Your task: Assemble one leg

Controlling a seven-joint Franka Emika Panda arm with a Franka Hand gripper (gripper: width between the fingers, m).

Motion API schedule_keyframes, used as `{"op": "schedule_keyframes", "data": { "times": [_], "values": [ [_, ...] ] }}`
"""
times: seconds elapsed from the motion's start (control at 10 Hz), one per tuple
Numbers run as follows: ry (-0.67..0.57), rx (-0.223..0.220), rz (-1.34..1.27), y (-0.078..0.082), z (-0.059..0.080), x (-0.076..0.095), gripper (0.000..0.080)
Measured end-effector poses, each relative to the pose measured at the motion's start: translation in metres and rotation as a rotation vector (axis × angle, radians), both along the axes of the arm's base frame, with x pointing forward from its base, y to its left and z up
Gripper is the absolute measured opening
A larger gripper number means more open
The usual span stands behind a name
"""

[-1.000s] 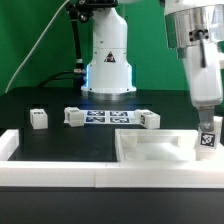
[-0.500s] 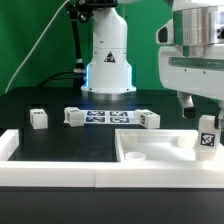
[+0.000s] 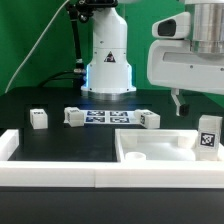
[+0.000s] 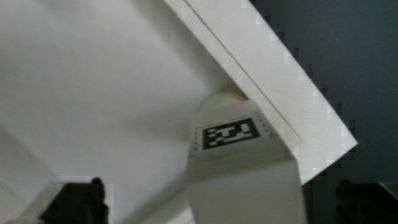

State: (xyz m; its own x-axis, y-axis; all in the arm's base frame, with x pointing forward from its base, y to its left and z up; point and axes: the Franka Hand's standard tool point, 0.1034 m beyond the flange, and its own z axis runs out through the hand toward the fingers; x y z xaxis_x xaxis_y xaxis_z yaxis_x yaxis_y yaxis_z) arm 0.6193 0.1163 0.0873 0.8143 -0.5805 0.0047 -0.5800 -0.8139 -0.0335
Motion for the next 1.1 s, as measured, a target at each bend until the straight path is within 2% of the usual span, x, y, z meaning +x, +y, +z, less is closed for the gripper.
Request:
{"op": "schedule_keyframes", "data": {
  "times": [0.3,0.7,0.8,0.9,1.0,1.1],
  "values": [
    [-0.034,-0.012,0.211,0.0004,-0.0012,0.0029,0.0649],
    [-0.036,-0.013,0.231,-0.0057,-0.001,0.0043,0.0637],
    [-0.036,-0.013,0.231,-0.0058,-0.001,0.0043,0.0469],
    [-0.036,-0.013,0.231,-0.0058,-0.0009,0.0044,0.0469],
    [-0.036,-0.013,0.218,-0.0058,-0.0009,0.0044,0.0286],
    [-0.035,-0.011,0.186,-0.0058,-0.0009,0.0044,0.0291]
  ]
}}
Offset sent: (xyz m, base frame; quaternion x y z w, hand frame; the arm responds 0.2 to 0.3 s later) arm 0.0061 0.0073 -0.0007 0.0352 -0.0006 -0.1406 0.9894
